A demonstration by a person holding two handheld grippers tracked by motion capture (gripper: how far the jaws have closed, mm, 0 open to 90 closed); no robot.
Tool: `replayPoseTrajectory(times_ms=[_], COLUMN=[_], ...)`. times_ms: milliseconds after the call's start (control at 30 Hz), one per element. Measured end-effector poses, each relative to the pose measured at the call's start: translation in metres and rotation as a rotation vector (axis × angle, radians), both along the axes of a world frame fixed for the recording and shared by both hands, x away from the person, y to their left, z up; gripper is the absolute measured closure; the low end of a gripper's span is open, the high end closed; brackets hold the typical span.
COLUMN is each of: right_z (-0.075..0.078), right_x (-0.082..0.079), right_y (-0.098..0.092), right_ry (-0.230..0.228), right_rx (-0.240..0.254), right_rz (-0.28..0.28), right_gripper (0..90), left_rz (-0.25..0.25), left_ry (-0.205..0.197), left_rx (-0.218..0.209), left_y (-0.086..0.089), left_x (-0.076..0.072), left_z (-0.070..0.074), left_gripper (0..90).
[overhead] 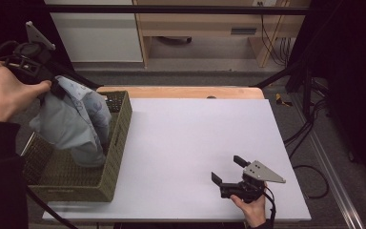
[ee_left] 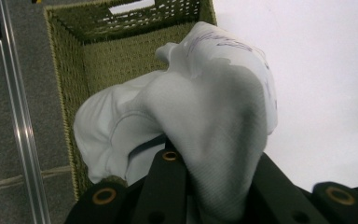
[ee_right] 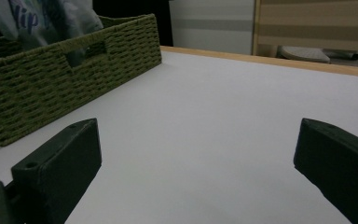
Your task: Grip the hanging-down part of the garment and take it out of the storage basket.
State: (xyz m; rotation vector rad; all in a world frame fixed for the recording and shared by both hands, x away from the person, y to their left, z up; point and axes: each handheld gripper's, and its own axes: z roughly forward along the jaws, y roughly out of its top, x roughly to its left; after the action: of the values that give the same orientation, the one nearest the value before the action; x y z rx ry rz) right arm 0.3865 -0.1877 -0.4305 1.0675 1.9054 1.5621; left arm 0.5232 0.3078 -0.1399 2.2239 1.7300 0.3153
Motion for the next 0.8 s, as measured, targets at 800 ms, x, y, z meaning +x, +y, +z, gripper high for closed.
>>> replayPoseTrajectory(times_ms=[800], right_z=[0.040], right_x=[0.046], right_y=[0.125], right_ry=[-0.046], right_rx=[0.054], right_rz=[0.238], right_gripper=[2.6], left_rz=[-0.015], left_ry=[0.018], left_rx=[0.003], left_y=[-0.003], left_x=[0.002], left_z=[0.000], left_gripper=[85.0])
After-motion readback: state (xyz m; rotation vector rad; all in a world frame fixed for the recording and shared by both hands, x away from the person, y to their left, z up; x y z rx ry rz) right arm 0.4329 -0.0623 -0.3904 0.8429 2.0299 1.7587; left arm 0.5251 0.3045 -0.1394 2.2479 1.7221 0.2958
